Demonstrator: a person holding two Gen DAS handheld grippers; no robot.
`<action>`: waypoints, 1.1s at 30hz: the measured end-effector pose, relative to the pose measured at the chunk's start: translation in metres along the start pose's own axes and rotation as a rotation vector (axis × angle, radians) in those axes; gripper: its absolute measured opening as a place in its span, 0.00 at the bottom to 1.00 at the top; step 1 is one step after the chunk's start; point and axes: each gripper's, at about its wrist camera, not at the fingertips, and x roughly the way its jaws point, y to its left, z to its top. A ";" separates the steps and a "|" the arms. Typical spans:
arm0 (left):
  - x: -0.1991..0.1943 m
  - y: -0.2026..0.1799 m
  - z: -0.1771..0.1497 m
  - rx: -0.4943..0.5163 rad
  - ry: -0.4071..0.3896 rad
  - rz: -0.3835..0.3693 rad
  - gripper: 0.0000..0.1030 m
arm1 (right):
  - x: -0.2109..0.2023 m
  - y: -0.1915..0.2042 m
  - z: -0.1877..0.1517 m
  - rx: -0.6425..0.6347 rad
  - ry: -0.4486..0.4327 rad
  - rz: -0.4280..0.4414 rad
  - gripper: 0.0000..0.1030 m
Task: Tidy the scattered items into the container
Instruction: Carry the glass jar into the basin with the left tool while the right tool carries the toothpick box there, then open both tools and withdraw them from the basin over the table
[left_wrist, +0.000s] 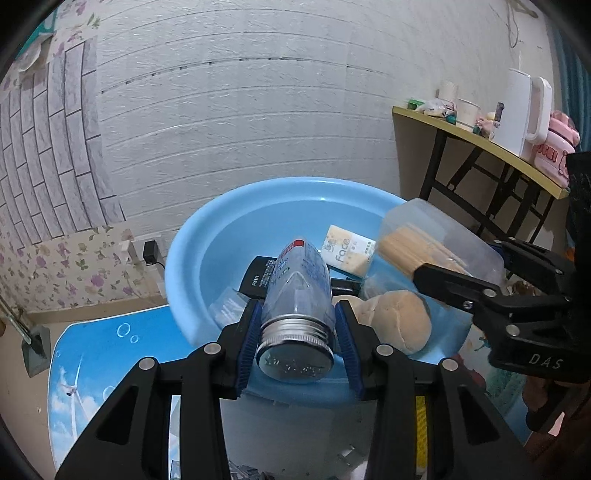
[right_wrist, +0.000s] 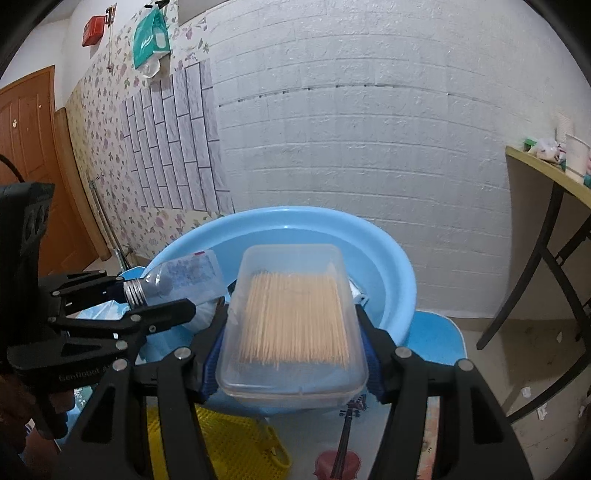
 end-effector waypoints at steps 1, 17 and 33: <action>0.000 0.000 0.000 0.002 0.001 0.000 0.39 | 0.002 -0.001 0.000 0.003 0.009 0.005 0.58; -0.028 -0.006 -0.008 -0.003 -0.022 0.021 0.46 | -0.016 0.003 -0.001 0.032 0.028 -0.029 0.72; -0.086 0.000 -0.039 -0.082 -0.042 0.053 0.53 | -0.073 0.008 -0.016 0.091 0.002 -0.060 0.72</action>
